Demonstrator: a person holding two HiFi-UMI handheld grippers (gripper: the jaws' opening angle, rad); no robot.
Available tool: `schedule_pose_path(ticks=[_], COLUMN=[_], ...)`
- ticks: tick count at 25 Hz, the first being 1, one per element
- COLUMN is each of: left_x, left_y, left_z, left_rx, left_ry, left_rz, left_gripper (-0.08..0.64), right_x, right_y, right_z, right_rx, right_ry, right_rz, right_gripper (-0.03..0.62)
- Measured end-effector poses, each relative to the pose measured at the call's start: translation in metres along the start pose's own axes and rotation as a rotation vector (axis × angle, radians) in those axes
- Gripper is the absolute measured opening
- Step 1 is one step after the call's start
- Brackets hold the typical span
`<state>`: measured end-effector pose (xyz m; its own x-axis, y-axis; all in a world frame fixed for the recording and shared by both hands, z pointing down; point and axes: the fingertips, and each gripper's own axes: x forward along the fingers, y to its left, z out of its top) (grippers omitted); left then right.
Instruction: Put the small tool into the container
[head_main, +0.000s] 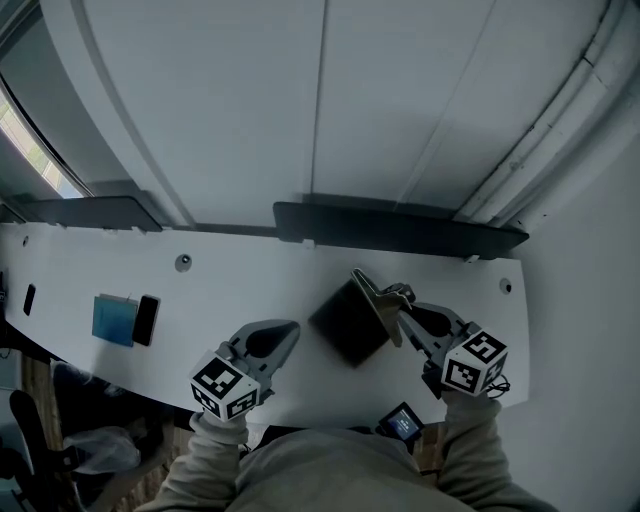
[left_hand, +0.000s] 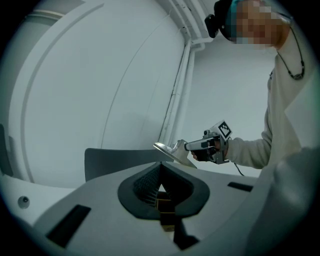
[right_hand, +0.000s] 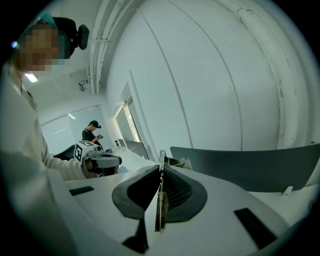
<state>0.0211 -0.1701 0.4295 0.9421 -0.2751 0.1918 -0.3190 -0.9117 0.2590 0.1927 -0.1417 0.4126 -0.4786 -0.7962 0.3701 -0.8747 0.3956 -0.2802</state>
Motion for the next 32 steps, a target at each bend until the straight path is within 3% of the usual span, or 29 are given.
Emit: schedule_pose_path(ticks=[10,26,32], left_x=[-0.007,-0.017,-0.030], left_y=[-0.006,-0.003,0.010], left_z=[0.016,-0.012,-0.029], left_rx=[0.015,-0.046,-0.080], left_ry=[-0.065,-0.044,-0.029], left_rz=[-0.004,0.028,0.071], left_gripper=[0.000,0.000,0.000], right_x=[0.012,0.028,0.042], right_y=[-0.005,-0.026,-0.041], right_z=[-0.007,-0.041,-0.065], right_rx=[-0.008,-0.015,-0.063], right_ry=[0.021,0.110,0.184], right_rz=[0.015,-0.012,-0.035], right_gripper=[0.041,0.041,0.041])
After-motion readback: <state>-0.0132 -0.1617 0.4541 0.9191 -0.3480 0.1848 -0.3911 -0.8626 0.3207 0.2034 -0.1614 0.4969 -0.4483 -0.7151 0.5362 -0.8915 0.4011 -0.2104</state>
